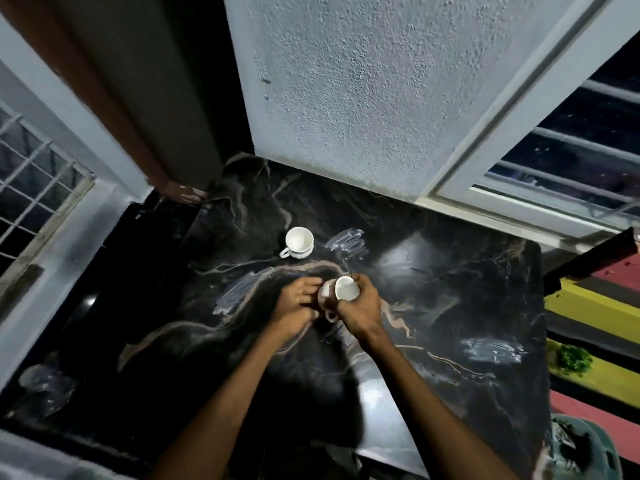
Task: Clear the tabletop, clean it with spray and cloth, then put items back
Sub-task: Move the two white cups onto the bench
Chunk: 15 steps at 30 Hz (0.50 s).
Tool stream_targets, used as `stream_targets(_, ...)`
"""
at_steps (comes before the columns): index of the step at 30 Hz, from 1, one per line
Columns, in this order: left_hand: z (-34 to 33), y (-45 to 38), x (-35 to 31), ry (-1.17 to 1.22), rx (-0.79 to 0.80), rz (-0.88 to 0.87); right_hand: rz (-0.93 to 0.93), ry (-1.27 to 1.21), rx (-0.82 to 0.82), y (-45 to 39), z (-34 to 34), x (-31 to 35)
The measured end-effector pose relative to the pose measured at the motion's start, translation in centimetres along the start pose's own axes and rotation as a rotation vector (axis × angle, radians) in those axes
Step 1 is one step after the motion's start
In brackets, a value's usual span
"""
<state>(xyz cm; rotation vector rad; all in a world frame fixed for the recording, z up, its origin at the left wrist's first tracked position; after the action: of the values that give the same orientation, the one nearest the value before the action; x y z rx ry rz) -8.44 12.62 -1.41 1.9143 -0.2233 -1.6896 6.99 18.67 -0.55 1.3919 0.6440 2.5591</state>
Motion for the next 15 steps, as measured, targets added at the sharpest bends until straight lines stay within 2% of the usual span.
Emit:
stream_targets(4, 6.9, -3.9, -2.3, -0.133, -0.39, -0.054, -0.033, 0.013, -0.035, 0.7, 0.7, -1.0)
stream_targets(5, 7.8, -4.8, -2.7, -0.202, -0.445, -0.067, -0.044, 0.012, -0.038, 0.9, 0.9, -1.4)
stream_targets(10, 7.3, -9.6, -3.1, -0.502, -0.374, -0.074, -0.101, 0.041, -0.111, 2.3, 3.2, -3.8)
stream_targets(15, 5.4, -10.5, -2.0, -0.552, -0.345, -0.083, -0.129, 0.081, -0.156, 3.2, 6.1, -6.0)
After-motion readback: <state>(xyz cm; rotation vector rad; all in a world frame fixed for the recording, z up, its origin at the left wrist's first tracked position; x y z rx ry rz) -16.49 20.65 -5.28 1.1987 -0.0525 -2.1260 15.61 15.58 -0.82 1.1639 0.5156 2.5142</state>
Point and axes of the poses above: each hand's wrist, its own y-axis away from the middle knuckle, its own z-axis out of the back of the hand, x = y × z, the point moved 10 cm from there along -y, towards the middle knuckle, and after that the axes turned 5 degrees about y, right-handed, at the moved point
